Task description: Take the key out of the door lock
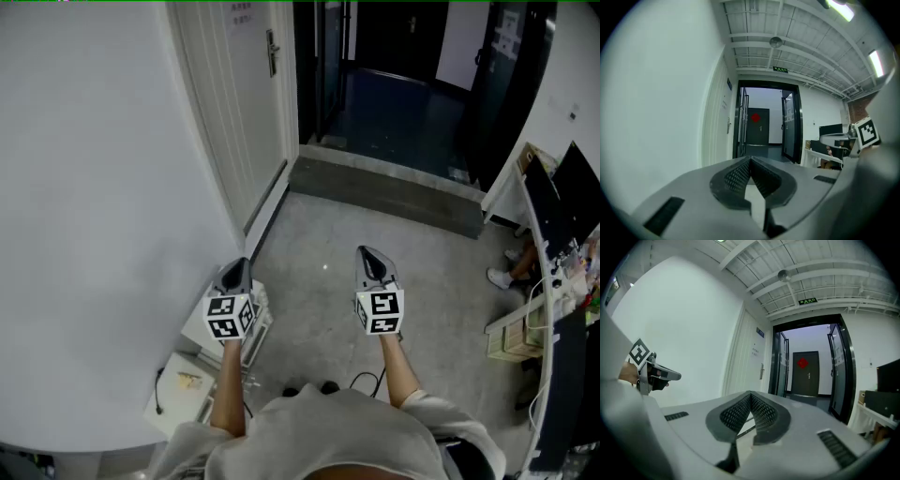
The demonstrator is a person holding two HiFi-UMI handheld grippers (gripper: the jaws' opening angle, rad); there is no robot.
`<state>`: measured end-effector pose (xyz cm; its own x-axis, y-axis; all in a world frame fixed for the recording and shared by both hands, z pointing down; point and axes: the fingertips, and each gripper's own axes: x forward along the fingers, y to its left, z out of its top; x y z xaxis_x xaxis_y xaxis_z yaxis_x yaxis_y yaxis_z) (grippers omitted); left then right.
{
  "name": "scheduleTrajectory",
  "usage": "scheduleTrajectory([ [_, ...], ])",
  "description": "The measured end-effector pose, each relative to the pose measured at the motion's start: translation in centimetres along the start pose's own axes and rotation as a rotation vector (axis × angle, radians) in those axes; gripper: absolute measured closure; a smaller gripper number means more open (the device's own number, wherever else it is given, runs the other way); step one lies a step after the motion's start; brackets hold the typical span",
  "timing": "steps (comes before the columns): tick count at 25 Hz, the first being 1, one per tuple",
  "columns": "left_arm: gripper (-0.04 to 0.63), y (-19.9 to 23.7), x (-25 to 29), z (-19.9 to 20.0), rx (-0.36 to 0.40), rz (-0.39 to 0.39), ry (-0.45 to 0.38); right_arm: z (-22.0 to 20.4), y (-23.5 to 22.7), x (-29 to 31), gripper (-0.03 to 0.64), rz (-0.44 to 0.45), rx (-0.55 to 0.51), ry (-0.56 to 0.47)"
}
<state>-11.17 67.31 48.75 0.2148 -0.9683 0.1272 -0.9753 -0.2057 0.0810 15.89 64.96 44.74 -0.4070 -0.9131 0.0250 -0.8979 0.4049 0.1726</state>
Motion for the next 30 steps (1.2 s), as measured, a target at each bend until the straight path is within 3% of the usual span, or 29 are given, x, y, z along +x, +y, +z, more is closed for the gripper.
scheduleTrajectory([
  [13, 0.577, -1.7, 0.6, -0.7, -0.002, 0.0, 0.019, -0.3, -1.7, -0.4, 0.594, -0.006, 0.017, -0.015],
  [30, 0.577, -6.9, 4.5, -0.1, 0.004, 0.042, -0.001, -2.2, -7.5, 1.3, 0.594, 0.069, 0.023, -0.018],
])
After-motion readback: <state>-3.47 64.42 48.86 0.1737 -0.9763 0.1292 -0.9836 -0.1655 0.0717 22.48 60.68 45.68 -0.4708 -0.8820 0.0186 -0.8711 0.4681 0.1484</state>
